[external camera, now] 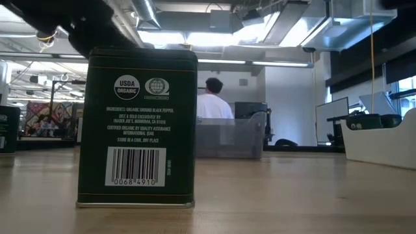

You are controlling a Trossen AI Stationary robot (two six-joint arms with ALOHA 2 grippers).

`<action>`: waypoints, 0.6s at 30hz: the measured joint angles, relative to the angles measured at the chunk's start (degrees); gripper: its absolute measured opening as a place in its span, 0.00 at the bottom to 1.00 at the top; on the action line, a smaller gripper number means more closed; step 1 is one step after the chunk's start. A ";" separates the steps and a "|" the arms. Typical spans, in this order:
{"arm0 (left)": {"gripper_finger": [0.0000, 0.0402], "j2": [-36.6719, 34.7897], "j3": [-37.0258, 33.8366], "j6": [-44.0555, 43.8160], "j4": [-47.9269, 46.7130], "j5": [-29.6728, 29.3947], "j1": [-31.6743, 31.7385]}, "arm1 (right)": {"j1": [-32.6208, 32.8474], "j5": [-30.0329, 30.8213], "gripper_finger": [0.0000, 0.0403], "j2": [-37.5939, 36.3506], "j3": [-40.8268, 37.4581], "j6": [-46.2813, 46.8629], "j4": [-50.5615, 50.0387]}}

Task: Sort spices by type
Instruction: Put the bottom right black seasoning can into the white bin

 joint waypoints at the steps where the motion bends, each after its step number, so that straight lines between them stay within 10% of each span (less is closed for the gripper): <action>1: 0.69 0.96 1.11 0.80 0.02 0.04 -0.33 | -0.84 0.42 0.80 0.00 -0.01 -1.28 0.33; 18: 0.69 18.17 22.21 -1.84 -15.56 8.95 -1.45 | -6.14 4.95 0.80 1.65 0.00 -2.55 1.29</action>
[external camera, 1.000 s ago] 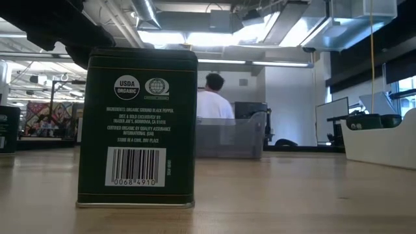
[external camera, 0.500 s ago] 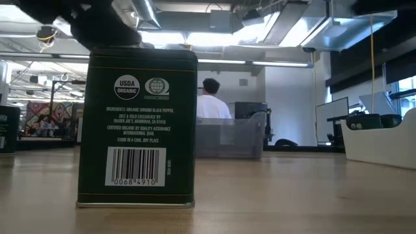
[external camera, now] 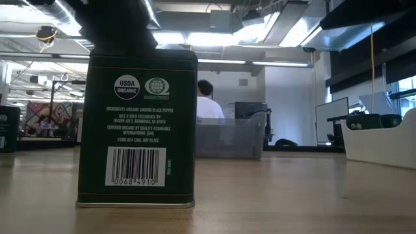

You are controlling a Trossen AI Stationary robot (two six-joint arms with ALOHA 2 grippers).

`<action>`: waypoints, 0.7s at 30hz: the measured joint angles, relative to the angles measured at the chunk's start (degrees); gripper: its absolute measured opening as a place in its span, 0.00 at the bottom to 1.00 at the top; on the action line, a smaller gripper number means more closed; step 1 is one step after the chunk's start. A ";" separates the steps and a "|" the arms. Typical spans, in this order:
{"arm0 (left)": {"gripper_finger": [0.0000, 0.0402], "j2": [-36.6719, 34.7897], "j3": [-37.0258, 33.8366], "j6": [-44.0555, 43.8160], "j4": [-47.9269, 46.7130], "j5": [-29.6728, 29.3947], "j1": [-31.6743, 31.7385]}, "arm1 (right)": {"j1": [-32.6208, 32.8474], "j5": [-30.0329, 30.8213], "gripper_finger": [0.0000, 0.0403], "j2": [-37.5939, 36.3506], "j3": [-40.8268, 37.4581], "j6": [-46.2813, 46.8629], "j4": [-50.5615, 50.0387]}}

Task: Sort spices by type
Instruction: Put the bottom right black seasoning can into the white bin

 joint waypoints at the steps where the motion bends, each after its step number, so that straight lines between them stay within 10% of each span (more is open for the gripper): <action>1: 0.69 0.69 0.39 -0.02 0.05 0.58 0.00 | 0.02 -0.06 0.80 0.16 -0.02 -0.02 -0.20; 21: 0.69 6.10 0.59 -2.29 2.95 -0.39 0.76 | -1.86 -1.58 0.80 3.26 -0.02 -0.02 -1.12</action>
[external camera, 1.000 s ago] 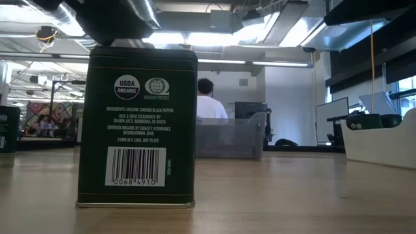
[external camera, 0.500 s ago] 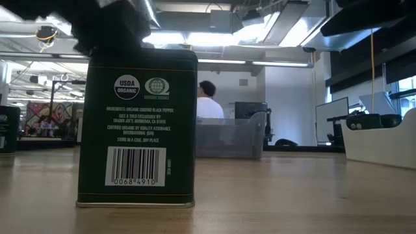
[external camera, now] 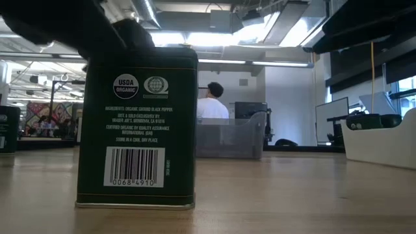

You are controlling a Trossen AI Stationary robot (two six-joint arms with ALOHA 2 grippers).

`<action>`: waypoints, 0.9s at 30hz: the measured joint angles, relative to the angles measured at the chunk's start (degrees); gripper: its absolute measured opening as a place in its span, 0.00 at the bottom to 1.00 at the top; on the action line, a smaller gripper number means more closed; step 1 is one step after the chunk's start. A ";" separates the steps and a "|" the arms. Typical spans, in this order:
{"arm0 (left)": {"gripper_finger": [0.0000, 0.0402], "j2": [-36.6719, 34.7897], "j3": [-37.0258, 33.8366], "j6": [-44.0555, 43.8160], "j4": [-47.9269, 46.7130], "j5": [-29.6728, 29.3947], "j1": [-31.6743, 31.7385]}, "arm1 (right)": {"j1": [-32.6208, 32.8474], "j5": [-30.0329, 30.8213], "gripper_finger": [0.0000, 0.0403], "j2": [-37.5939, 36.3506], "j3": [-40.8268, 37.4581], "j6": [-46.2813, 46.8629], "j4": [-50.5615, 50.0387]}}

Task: Sort spices by type
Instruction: Put the bottom right black seasoning can into the white bin

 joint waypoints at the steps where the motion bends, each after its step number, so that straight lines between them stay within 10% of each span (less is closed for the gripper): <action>1: 0.69 0.38 -0.01 -0.06 0.37 -0.05 0.22 | 0.00 0.02 0.80 0.23 0.00 0.00 0.01; 18: 0.31 1.54 -0.01 2.37 0.53 -0.18 1.30 | 0.04 0.01 0.80 0.47 0.00 -0.26 0.11; 27: 0.31 1.47 -0.01 8.27 1.43 -5.36 4.84 | -1.59 -1.90 0.80 1.58 0.00 -5.00 6.61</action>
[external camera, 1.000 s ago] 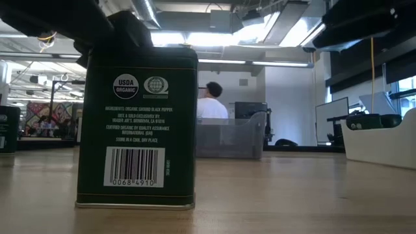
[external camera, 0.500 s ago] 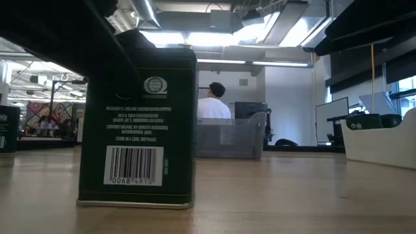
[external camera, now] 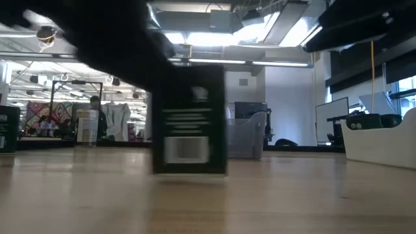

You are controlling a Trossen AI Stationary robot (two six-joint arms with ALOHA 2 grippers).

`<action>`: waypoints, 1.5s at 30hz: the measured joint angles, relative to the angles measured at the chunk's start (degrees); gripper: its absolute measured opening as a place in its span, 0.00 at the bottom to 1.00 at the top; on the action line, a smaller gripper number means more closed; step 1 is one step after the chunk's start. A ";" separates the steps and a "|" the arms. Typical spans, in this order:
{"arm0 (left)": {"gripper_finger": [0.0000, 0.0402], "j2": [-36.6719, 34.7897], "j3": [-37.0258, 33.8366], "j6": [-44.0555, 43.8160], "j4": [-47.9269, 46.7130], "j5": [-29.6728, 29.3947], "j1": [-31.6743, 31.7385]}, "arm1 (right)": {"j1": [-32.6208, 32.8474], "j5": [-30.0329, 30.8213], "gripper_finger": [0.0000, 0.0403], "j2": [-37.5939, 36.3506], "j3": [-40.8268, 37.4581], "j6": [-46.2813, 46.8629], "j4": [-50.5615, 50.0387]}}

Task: Sort spices by type
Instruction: Put the bottom right black seasoning can into the white bin

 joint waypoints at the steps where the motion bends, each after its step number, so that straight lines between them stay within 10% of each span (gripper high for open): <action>1: 0.32 0.00 0.00 0.36 0.25 0.00 0.85 | -0.74 -0.89 0.80 0.69 0.00 -1.52 1.41; 20: 0.33 -0.02 -0.02 7.55 4.76 5.09 4.00 | -11.23 -20.36 0.69 10.49 -0.04 -19.00 26.51; 30: 0.32 -0.07 -0.05 6.92 5.21 4.52 4.06 | -12.20 -19.99 0.30 11.28 -0.04 -20.29 26.86; 45: 0.61 -6.61 0.00 0.33 -10.77 4.44 2.70 | -10.74 -16.28 0.30 10.24 5.52 -20.11 14.13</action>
